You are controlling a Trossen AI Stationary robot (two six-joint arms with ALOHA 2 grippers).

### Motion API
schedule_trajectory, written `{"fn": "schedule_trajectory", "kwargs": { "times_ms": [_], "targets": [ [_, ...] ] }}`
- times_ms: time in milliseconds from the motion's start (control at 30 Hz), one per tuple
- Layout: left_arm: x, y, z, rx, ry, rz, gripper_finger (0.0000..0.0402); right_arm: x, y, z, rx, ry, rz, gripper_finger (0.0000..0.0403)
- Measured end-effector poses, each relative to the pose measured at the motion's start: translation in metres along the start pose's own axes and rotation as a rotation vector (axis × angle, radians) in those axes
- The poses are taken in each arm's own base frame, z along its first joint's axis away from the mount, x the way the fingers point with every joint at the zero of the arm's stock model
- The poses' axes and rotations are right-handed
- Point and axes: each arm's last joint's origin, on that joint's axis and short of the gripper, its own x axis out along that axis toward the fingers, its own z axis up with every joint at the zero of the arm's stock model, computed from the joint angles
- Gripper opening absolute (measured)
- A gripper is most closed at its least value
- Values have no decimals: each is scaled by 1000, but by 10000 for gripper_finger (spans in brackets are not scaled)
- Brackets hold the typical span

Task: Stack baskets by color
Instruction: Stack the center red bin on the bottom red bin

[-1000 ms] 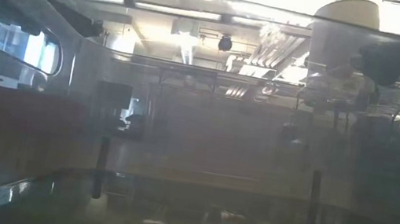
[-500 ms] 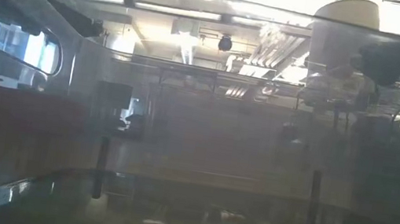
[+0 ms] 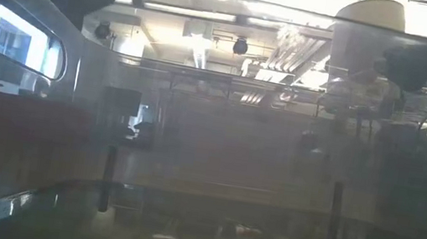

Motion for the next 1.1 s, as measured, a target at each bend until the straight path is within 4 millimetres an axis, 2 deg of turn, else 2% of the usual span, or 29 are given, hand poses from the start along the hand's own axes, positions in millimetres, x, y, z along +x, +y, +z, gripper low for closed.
{"fn": "schedule_trajectory", "kwargs": {
  "times_ms": [167, 300, 467, 767, 933, 1100],
  "targets": [
    [6, 5, 20, 31, 52, 85, 145, 0, 0, 0, 0, 0, 0, 119],
    [10, 12, 35, 57, 208, 178, 145, 0, 0, 0, 0, 0, 0, 119],
    [11, 20, 60, 6, 364, 246, 145, 0, 0, 0, 0, 0, 0, 119],
    [11, 26, 101, -66, 533, 303, 145, 0, 0, 0, 0, 0, 0, 119],
    [15, 30, 110, -56, 668, 341, 145, 0, 0, 0, 0, 0, 0, 119],
    [23, 36, 108, -16, 872, 368, 145, 0, 0, 0, 0, 0, 0, 119]
  ]
}}
